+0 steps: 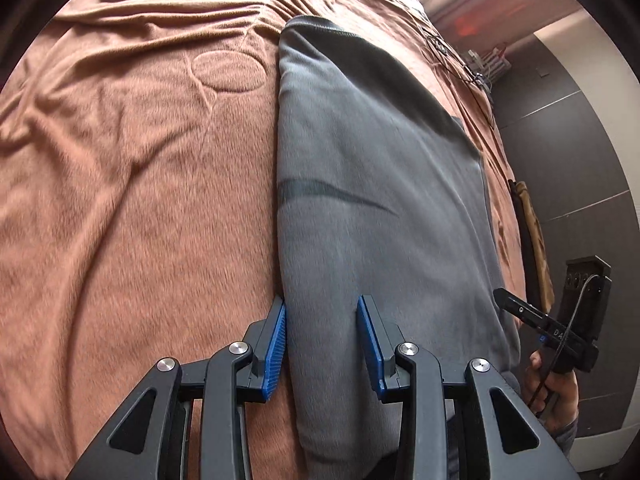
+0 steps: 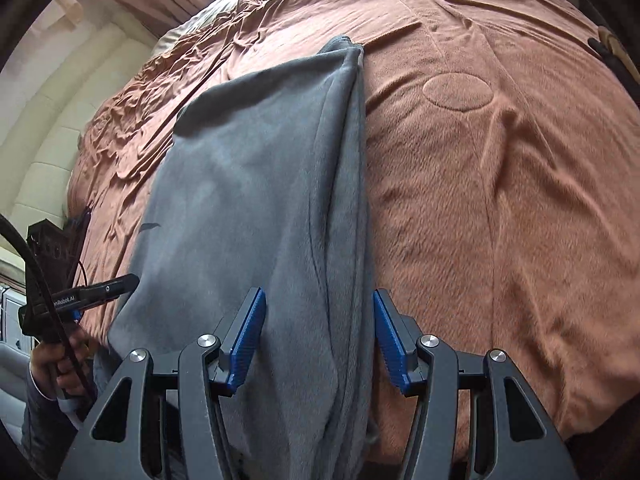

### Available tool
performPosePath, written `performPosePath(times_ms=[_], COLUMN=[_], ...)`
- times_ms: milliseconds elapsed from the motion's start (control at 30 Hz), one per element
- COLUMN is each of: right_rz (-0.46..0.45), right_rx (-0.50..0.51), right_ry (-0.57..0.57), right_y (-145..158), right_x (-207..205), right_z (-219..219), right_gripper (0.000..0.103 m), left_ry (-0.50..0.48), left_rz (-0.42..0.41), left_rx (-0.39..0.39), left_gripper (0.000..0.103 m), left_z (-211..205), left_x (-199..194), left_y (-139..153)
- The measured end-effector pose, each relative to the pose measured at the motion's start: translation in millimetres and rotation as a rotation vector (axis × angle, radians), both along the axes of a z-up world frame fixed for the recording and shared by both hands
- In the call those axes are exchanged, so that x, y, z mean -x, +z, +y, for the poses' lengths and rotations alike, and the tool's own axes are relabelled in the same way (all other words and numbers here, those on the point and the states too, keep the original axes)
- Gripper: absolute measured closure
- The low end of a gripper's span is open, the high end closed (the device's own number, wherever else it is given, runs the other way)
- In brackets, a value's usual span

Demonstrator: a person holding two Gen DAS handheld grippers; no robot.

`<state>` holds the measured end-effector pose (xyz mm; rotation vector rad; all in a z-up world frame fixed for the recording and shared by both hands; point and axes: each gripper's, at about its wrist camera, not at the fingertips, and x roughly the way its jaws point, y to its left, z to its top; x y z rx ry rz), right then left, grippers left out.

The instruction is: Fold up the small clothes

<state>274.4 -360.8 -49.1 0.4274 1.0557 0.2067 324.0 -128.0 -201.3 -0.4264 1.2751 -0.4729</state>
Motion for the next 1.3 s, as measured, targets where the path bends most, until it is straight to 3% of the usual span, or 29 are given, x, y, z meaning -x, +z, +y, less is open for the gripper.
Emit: performPosePath(times_ms=[367,700,900,1100,1300], right_rz=[-0.001,0.003,0.001,-0.003,-0.002], right_rx=[-0.002,-0.026,-0.068,-0.072,-0.118], right_ry=[-0.011,-0.031,-0.038,-0.027,0.014], right_y=[-6.3,-8.4,-9.7,-6.5,-6.8], right_x=[26.9,37.8,42.0,46.6,52.4], right_z=[9.0,7.1,7.2,15.2,32.2], right_gripper=[0.051,0.054,0.075,0.077,0.078], left_ry=[0.014,0.105,0.131,0.112,0.086], left_rz=[0.01,0.072,0.07,0.025,-0.009], left_rx=[0.048,0.163,0.175,0.203,0.179], left_gripper=[0.067,0.067,0.089,0.092,0.092], left_z=[6.9,16.3,16.9,31.2,46.5], left_x=[41.9,57.0,61.6,61.4,57.0], left_y=[-0.9,-7.5,-6.3,15.3,33.9])
